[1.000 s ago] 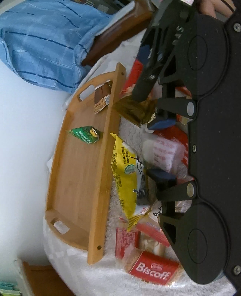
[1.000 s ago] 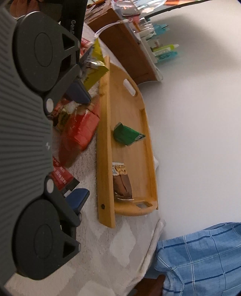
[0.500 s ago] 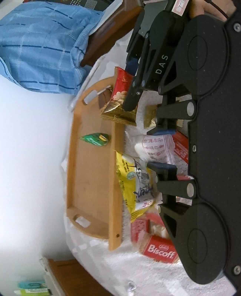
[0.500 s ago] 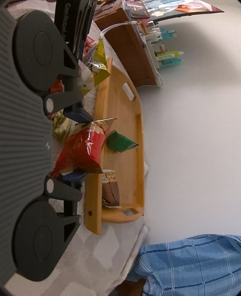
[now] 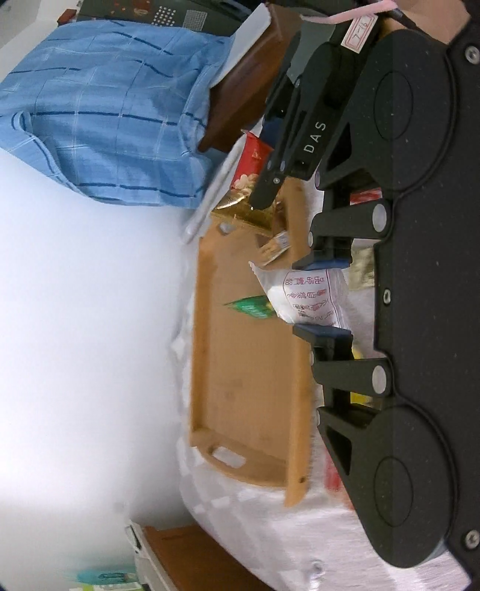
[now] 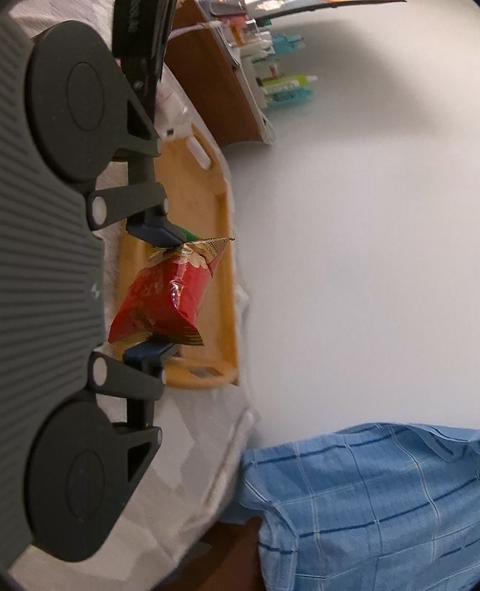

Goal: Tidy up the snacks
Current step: 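Carry the white packet and red chip bag over the tray with both tools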

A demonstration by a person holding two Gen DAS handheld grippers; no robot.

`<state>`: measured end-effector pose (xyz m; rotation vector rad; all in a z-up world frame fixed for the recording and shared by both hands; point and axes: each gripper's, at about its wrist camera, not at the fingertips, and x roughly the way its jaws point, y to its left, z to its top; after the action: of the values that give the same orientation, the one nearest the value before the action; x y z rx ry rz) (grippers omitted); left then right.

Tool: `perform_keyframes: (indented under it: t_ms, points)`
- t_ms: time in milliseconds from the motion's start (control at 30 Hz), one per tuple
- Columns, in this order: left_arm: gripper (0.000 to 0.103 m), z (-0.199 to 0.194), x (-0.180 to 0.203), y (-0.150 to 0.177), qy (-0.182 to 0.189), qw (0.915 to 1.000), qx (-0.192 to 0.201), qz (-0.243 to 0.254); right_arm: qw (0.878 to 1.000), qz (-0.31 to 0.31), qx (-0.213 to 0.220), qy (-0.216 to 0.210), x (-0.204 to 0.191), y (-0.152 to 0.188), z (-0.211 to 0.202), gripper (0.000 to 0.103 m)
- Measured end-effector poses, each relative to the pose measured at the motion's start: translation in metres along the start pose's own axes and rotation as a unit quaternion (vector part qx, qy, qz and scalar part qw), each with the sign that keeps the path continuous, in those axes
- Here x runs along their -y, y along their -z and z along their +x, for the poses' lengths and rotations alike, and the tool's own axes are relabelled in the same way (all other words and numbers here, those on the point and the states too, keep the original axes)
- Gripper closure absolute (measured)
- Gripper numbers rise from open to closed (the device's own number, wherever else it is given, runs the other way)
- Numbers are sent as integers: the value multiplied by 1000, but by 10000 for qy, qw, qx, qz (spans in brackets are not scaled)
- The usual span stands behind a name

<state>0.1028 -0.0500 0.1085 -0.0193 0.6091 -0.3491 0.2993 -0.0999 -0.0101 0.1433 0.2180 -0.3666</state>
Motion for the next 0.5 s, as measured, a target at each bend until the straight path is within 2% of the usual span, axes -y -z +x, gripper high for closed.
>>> perform_keyframes:
  t_ms: [167, 333, 500]
  points:
    - [77, 20, -6, -26, -196, 9998, -8, -69, 9999, -70, 113, 25, 13, -19, 22, 46]
    - [77, 51, -14, -47, -446, 9988, -69, -210, 9998, 198, -58, -74, 28, -28, 47, 46]
    - [77, 79, -23, -58, -615, 9972, -164, -405, 9998, -11, -105, -155, 28, -33, 69, 46]
